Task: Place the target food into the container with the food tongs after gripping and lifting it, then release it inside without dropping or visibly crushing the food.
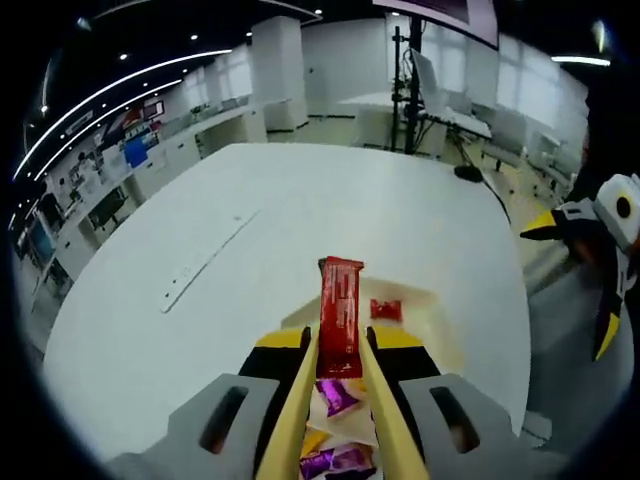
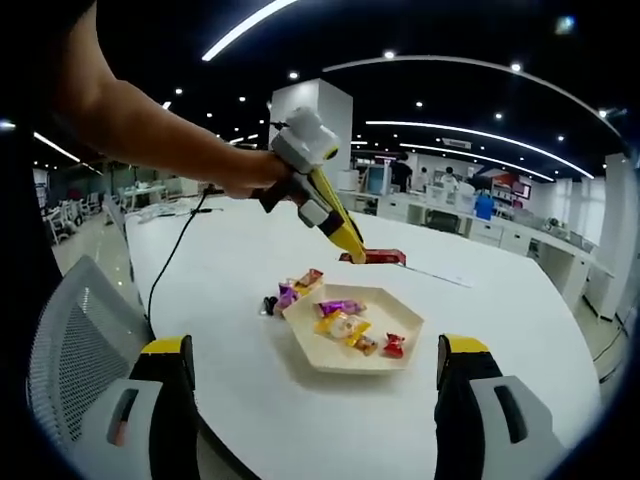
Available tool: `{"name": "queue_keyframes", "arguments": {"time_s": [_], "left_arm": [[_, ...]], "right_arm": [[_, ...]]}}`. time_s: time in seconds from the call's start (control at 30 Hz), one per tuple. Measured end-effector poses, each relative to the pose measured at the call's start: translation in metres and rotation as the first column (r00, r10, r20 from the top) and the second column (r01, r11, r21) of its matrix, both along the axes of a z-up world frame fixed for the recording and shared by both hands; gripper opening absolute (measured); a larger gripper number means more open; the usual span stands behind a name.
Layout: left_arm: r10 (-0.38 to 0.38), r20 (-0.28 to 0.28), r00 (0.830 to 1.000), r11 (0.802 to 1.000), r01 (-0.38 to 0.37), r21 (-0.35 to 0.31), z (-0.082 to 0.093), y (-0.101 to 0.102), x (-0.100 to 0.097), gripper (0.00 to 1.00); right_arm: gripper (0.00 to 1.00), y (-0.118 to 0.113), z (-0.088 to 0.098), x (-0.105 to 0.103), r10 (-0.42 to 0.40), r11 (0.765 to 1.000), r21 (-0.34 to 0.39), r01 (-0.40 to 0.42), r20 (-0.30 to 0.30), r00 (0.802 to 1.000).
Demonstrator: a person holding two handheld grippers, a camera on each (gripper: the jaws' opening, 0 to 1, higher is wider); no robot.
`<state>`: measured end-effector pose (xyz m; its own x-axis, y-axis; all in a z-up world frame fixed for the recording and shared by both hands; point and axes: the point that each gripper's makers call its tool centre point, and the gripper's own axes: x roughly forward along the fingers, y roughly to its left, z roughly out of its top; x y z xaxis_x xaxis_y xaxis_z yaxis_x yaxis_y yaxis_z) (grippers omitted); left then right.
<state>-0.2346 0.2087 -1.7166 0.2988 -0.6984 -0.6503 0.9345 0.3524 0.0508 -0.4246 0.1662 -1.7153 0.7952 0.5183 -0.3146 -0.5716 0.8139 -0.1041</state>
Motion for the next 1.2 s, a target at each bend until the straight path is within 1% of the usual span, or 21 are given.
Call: {"name": "queue_keyframes", "arguments": {"time_s": [0.17, 0.23, 0.3, 0.33, 0.37, 0.4, 0.43, 0.47, 0.5, 0.53, 0.57, 0.67, 0.8, 0.93, 1.1, 1.2], "left_arm": [[-0.015, 0.004, 1.000, 1.000, 0.015, 0.005, -0.002, -0.004, -0.001, 0.18], [-0.019, -0.009, 1.000, 1.000, 0.019, 0.008, -0.006, -0.005, -0.003, 0.19], [-0.027, 0.003, 1.000, 1.000, 0.027, 0.012, -0.009, -0.005, -0.004, 0.19], [-0.038, 0.023, 0.999, 0.999, 0.038, 0.009, -0.010, -0.006, -0.004, 0.20], [-0.041, 0.027, 0.999, 0.999, 0.042, -0.009, -0.010, -0.008, -0.005, 0.21], [-0.045, -0.004, 0.999, 0.999, 0.045, -0.025, -0.014, -0.010, -0.009, 0.21], [-0.054, -0.009, 0.998, 0.998, 0.054, -0.012, -0.017, -0.010, -0.011, 0.22], [-0.071, 0.029, 0.997, 0.997, 0.071, 0.009, -0.019, -0.009, -0.009, 0.23], [-0.073, 0.031, 0.997, 0.997, 0.072, 0.008, -0.019, -0.009, -0.010, 0.24], [-0.070, 0.019, 0.997, 0.998, 0.070, -0.008, -0.017, -0.010, -0.012, 0.24], [-0.065, 0.026, 0.998, 0.998, 0.065, -0.018, -0.015, -0.009, -0.011, 0.24], [-0.055, 0.019, 0.998, 0.998, 0.055, -0.027, -0.014, -0.006, -0.009, 0.24], [-0.042, 0.030, 0.999, 0.998, 0.044, -0.043, -0.007, 0.002, -0.008, 0.25], [-0.025, 0.044, 0.999, 0.997, 0.028, -0.068, 0.001, 0.018, -0.006, 0.25], [0.004, 0.025, 1.000, 0.997, -0.003, -0.075, -0.004, 0.045, -0.005, 0.26], [0.017, 0.027, 0.999, 0.997, -0.015, -0.072, -0.010, 0.062, -0.009, 0.26]], "right_arm": [[0.99, 0.000, 0.001, 0.000, -0.003, 1.000, 0.004, 0.003, 0.000, 1.000], [0.99, 0.000, 0.000, 0.000, -0.003, 1.000, 0.004, 0.003, -0.001, 1.000], [0.99, 0.000, 0.000, 0.000, -0.003, 1.000, 0.004, 0.003, -0.001, 1.000], [0.99, 0.000, 0.000, 0.000, -0.003, 1.000, 0.003, 0.003, -0.002, 1.000], [0.99, 0.000, 0.000, 0.000, -0.002, 1.000, 0.002, 0.002, -0.004, 1.000], [0.99, 0.000, 0.000, 0.000, -0.002, 1.000, 0.001, 0.002, -0.003, 1.000], [0.99, 0.000, 0.000, 0.000, -0.003, 1.000, 0.001, 0.003, -0.002, 1.000], [0.99, 0.000, 0.000, 0.000, -0.004, 1.000, 0.003, 0.004, -0.004, 1.000], [0.99, 0.000, 0.000, 0.000, -0.005, 1.000, 0.004, 0.005, -0.003, 1.000], [0.99, 0.000, 0.000, 0.000, -0.002, 1.000, 0.006, 0.002, -0.006, 1.000], [0.99, 0.001, -0.001, 0.000, 0.001, 1.000, 0.004, -0.001, -0.009, 1.000], [0.99, 0.003, -0.002, -0.001, 0.010, 1.000, -0.003, -0.010, -0.011, 1.000], [0.99, 0.002, -0.003, 0.000, 0.009, 1.000, -0.002, -0.009, -0.016, 1.000], [0.99, 0.003, -0.004, -0.001, 0.015, 1.000, -0.005, -0.015, -0.018, 1.000], [0.99, 0.003, -0.004, -0.001, 0.020, 1.000, -0.004, -0.020, -0.018, 1.000], [0.99, 0.002, -0.003, -0.001, 0.017, 1.000, -0.001, -0.017, -0.018, 1.000]]}}
